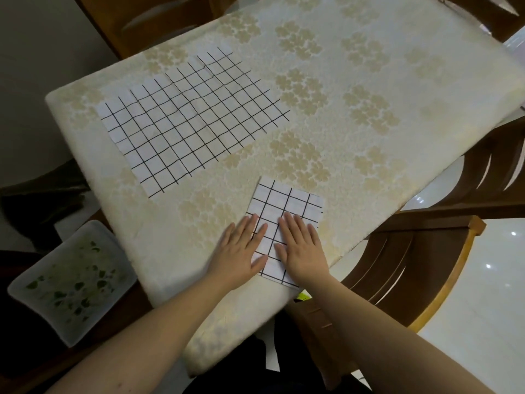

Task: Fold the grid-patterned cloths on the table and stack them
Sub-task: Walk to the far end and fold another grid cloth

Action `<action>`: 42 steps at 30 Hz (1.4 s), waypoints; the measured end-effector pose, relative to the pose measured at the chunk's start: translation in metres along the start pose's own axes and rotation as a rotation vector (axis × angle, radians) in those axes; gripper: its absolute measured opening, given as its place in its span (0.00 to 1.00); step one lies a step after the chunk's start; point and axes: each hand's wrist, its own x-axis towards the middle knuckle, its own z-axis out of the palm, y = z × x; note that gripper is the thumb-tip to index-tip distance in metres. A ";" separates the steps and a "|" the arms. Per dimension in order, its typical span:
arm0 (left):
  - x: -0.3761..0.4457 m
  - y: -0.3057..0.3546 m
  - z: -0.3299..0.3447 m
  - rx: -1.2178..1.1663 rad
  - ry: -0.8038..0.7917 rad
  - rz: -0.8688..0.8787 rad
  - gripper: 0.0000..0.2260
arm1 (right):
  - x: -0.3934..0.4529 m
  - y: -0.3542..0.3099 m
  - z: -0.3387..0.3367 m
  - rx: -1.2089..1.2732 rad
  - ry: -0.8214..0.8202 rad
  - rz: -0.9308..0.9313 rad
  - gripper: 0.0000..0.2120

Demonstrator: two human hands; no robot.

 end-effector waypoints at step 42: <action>0.123 -0.009 -0.122 -0.881 -0.135 -0.595 0.16 | -0.045 0.006 -0.021 0.040 -0.121 -0.135 0.35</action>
